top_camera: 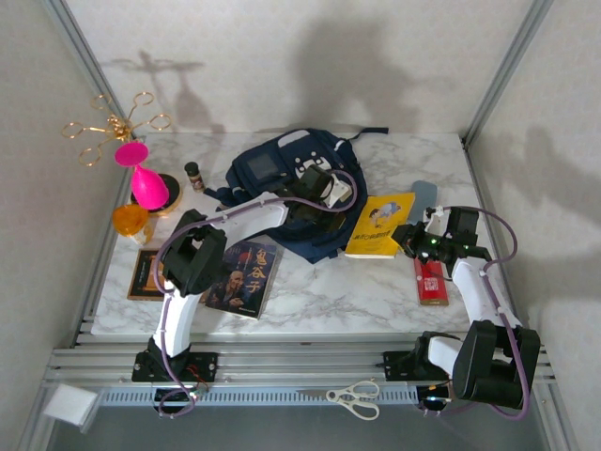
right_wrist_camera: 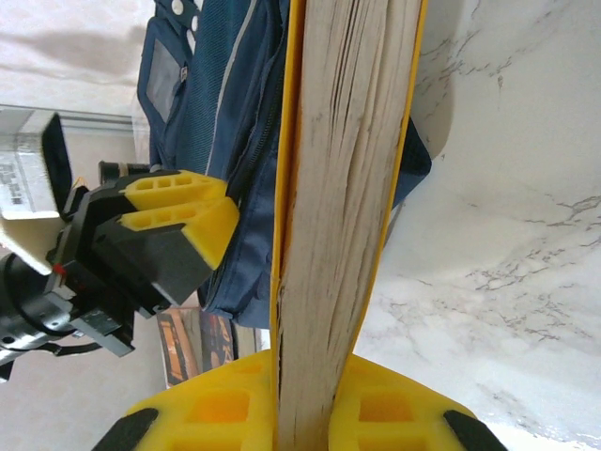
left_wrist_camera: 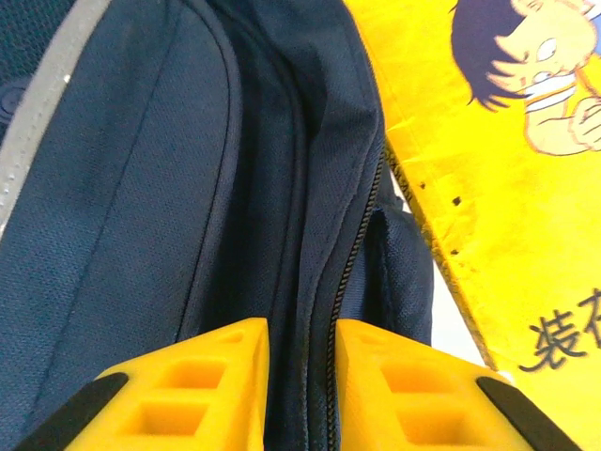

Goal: Pack the student bag

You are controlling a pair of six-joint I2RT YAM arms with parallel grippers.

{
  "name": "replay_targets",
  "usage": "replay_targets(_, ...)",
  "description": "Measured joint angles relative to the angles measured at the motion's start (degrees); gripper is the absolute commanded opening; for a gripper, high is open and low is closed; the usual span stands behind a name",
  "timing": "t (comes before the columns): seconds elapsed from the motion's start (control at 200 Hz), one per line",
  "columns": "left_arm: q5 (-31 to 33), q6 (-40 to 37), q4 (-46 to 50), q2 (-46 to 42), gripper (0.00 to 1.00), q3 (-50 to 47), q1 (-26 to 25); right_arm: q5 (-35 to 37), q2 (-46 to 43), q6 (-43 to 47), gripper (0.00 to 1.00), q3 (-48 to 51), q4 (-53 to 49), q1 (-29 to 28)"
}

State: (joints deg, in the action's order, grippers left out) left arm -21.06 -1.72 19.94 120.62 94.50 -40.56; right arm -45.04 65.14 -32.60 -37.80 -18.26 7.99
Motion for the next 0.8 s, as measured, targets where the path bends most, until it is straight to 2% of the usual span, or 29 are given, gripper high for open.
replay_targets(0.11,0.02,0.0,0.02,1.03,0.18,0.02,0.0,0.0,0.0,0.0,0.0,0.0,0.0,0.0)
replay_targets(0.195,0.04,0.0,0.04,1.29,0.17,0.02,0.0,0.02,0.0,0.02,0.0,0.0,0.0,0.0)
replay_targets(0.365,-0.11,0.02,0.0,1.29,0.22,0.44,0.02,0.0,0.0,0.02,0.0,0.0,0.02,0.0)
replay_targets(0.636,-0.92,0.22,-0.02,1.25,0.18,0.44,0.52,0.0,0.0,0.0,0.0,0.0,0.02,0.0)
replay_targets(0.726,-1.4,0.44,-0.09,1.25,0.14,0.44,0.72,0.0,0.0,0.0,0.0,0.0,0.02,0.0)
replay_targets(0.801,-1.79,0.5,-0.44,1.25,0.17,0.39,0.81,0.02,0.0,0.02,0.0,0.0,0.02,0.0)
